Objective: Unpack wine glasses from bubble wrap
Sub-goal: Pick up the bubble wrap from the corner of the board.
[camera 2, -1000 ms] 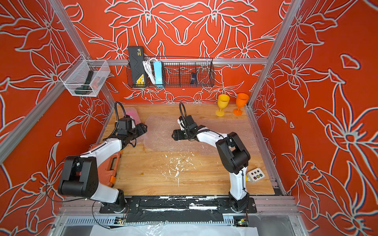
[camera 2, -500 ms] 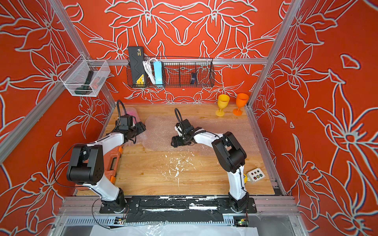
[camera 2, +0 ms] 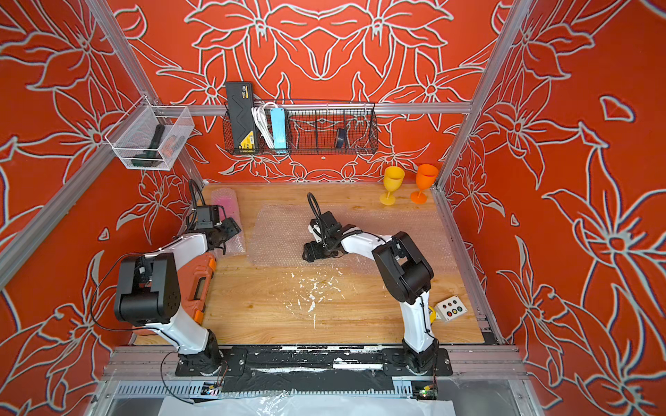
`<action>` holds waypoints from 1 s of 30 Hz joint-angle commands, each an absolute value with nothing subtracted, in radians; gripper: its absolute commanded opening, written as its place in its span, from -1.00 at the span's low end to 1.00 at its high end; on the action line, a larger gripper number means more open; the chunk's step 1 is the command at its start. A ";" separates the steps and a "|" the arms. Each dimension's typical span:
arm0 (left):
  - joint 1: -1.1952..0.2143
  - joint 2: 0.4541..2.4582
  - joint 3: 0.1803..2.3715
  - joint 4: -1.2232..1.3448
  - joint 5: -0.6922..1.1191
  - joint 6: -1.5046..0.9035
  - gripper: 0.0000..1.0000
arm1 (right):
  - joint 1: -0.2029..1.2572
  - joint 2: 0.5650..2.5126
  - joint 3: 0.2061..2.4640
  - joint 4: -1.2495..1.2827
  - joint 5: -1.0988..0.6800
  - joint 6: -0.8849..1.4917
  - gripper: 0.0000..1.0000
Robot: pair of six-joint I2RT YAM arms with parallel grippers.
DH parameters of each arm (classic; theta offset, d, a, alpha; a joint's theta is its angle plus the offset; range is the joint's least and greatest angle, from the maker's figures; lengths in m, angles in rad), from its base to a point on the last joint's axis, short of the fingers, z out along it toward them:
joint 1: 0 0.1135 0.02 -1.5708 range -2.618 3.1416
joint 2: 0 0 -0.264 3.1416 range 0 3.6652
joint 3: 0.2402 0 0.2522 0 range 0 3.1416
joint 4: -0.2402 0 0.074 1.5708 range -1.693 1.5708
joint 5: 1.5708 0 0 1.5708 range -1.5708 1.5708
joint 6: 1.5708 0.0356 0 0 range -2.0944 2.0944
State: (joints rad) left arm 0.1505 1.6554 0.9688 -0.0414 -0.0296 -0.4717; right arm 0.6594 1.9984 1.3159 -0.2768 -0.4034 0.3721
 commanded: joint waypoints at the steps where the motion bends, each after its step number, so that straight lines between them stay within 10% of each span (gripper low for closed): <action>1: 0.150 1.594 0.968 -0.051 -0.031 -0.471 0.45 | 0.651 2.020 1.317 -0.295 -0.411 0.358 0.62; 30: 0.297 1.488 0.813 0.015 0.111 -0.571 0.45 | 0.654 1.940 1.315 -0.286 -0.531 0.335 0.62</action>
